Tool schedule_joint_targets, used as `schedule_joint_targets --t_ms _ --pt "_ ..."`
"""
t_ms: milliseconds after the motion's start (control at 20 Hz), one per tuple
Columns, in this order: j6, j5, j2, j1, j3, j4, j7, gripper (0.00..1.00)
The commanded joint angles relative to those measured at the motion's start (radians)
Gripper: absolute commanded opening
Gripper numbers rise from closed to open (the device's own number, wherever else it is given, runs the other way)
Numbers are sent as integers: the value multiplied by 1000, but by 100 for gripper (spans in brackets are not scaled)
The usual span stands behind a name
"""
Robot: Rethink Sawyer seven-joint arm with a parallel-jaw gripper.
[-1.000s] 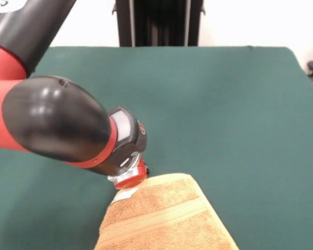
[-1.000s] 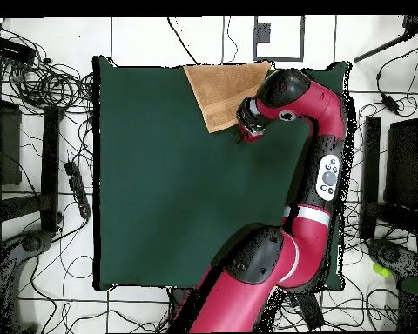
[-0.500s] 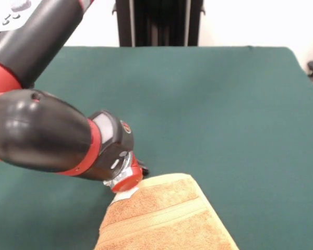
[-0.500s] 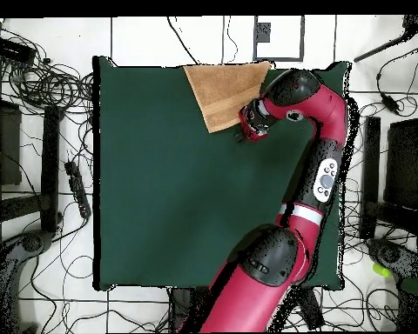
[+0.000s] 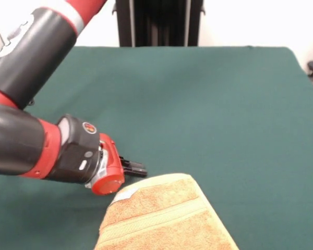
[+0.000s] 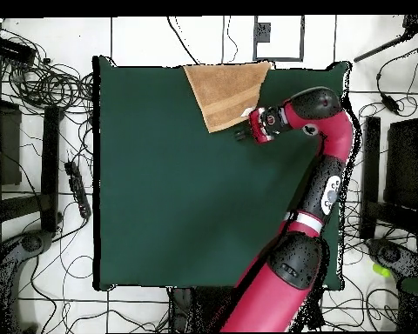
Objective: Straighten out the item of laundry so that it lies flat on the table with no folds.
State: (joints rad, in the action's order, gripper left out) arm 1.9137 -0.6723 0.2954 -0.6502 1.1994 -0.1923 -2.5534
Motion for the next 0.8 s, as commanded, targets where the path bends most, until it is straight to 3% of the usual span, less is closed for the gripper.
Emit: schedule_joint_targets --t_ms 50,200,550,800 --pt "-495 -296 181 -36 173 12 404 0" --pt "-485 -359 183 -48 241 23 434 0" --pt "-520 -365 208 -81 346 16 471 0" --pt "-593 -377 204 -87 435 22 351 0"
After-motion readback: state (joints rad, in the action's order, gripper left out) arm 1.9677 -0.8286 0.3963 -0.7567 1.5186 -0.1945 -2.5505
